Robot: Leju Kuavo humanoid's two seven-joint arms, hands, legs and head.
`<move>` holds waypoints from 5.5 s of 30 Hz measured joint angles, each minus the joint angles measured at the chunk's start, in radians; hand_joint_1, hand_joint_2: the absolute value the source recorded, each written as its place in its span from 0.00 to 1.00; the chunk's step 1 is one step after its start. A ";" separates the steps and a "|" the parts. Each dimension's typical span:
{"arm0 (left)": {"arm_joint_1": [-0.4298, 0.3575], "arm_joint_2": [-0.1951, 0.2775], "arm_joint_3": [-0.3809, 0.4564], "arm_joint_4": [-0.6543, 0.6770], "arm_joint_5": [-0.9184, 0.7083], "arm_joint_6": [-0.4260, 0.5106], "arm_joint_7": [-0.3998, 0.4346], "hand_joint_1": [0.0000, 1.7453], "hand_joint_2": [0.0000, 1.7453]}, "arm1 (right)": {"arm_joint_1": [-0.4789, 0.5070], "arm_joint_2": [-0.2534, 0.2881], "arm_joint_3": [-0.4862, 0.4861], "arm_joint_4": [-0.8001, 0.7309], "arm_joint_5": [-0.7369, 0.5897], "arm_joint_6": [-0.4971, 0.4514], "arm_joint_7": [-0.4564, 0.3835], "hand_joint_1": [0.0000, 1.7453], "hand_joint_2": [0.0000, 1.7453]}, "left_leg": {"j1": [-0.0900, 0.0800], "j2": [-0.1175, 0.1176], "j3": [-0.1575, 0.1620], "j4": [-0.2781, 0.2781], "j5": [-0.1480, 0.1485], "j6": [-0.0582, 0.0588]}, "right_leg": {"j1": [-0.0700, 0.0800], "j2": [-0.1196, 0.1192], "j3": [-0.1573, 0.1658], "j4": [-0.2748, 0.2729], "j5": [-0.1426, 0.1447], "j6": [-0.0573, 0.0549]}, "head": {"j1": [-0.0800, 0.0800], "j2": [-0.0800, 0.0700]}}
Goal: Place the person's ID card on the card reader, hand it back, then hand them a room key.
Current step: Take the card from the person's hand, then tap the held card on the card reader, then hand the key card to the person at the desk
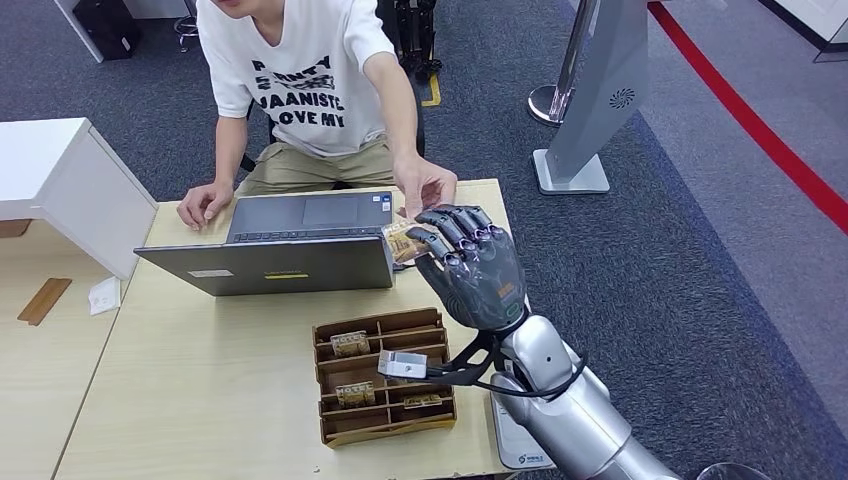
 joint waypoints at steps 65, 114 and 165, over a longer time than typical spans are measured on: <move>0.051 0.005 0.076 0.000 0.108 0.044 -0.052 0.00 0.00 | 0.415 0.033 -0.351 -0.356 -1.145 0.450 -0.116 1.00 1.00 | 0.000 -0.001 0.000 0.000 -0.001 0.000 | 0.000 -0.001 0.000 -0.001 -0.001 0.000 | 0.000 0.000; 0.050 0.015 0.116 0.000 0.091 0.036 -0.079 0.00 0.00 | 0.613 -0.382 -0.494 -0.297 -1.248 0.915 0.041 1.00 1.00 | -0.001 -0.001 -0.001 0.000 -0.002 0.002 | 0.000 -0.001 0.000 -0.002 -0.001 0.001 | 0.000 0.000; 0.036 0.015 0.116 0.000 0.060 0.037 -0.063 0.00 0.00 | 0.414 -0.509 -0.212 -0.130 -1.099 0.926 0.088 1.00 1.00 | -0.001 -0.001 -0.001 0.000 -0.002 0.002 | 0.000 -0.001 0.000 -0.002 -0.001 0.001 | 0.000 0.000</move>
